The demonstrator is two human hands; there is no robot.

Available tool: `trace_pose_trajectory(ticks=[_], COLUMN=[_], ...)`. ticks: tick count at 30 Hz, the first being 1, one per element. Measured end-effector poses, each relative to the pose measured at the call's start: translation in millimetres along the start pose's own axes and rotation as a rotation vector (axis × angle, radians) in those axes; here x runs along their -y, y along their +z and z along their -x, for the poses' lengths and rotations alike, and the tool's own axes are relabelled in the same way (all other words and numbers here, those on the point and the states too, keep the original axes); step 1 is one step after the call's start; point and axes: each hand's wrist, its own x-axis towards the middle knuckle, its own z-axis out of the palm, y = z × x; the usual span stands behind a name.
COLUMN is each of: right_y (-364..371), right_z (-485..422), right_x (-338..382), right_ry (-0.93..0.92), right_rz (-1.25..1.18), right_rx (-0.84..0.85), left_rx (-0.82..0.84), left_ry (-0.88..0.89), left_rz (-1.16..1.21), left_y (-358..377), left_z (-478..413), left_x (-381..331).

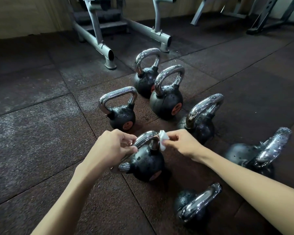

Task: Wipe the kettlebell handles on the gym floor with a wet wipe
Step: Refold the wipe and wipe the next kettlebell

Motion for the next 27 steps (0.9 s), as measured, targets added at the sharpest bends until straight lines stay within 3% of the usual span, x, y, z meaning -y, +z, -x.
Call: trace_pose_trajectory(ticks=[4,11,15,18,21,27], right_y=[-3,-49,-54,-52,-44,-28], right_z=[-2,-7,0,4,6,0], right_x=[1,40,53,60,72,93], right_ry=[0.085,-0.046,-0.098,-0.083,-0.066,-0.045], right_rz=[-0.057,-0.018,0.028,-0.024,-0.087,-0.252], right_rx=[-0.023,-0.25,-0.263,-0.213,-0.157,-0.064], left_rx=[-0.027,-0.043,-0.086,-0.134,-0.243,-0.326], left_ry=[0.007,0.066,0.091,0.071,0.184,0.315], left_rz=[-0.021,-0.149,-0.258,-0.052,0.295,0.262], left_y=[0,21,40,32,21,15], left_z=[-9,-33,-43,-40,-30,-29], left_x=[0,-38,-60,-46,-38,-39])
